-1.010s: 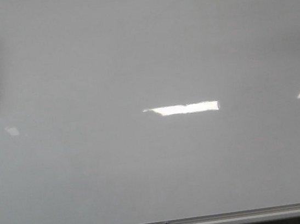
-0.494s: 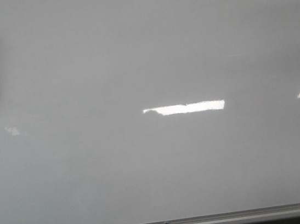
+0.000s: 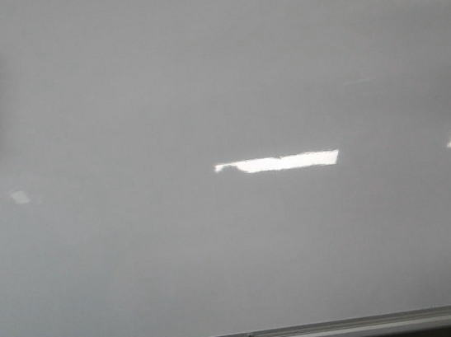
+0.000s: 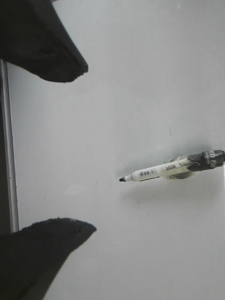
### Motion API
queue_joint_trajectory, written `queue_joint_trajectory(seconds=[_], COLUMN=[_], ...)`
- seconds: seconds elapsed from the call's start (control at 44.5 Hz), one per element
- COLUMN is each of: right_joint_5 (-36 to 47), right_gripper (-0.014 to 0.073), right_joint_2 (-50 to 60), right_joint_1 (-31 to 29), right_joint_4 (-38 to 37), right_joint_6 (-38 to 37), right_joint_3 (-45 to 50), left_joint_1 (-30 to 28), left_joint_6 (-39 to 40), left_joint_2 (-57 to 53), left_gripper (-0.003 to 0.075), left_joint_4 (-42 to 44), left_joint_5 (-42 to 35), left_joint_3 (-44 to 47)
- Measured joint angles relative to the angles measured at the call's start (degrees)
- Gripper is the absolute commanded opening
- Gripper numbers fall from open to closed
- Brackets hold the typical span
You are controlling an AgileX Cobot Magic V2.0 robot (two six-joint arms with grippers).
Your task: Write number 4 on whiteboard
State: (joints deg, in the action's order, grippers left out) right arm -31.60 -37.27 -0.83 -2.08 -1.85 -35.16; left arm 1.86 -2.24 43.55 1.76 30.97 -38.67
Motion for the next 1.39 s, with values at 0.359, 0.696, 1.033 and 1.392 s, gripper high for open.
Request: queue_joint_trajectory(seconds=[0.359, 0.696, 1.033, 1.392], right_joint_5=[0.0, 0.1, 0.2, 0.2], right_gripper=[0.0540, 0.0540, 0.0540, 0.0540], right_joint_2=[0.0, 0.0, 0.0, 0.0], right_joint_1=[0.0, 0.0, 0.0, 0.0], right_joint_4=[0.0, 0.0, 0.0, 0.0], right_joint_6=[0.0, 0.0, 0.0, 0.0], right_joint_3=[0.0, 0.0, 0.0, 0.0], left_joint_1=[0.0, 0.0, 0.0, 0.0], left_joint_6=[0.0, 0.0, 0.0, 0.0], left_joint_2=[15.1, 30.6, 41.4, 45.3], left_gripper=[0.0599, 0.0599, 0.0509, 0.0335], left_joint_4=[-5.7, -6.8, -7.1, -7.3], left_joint_5=[-11.1, -14.8, -15.3, -17.9], left_joint_3=[-0.8, -9.1, -14.2, -14.6])
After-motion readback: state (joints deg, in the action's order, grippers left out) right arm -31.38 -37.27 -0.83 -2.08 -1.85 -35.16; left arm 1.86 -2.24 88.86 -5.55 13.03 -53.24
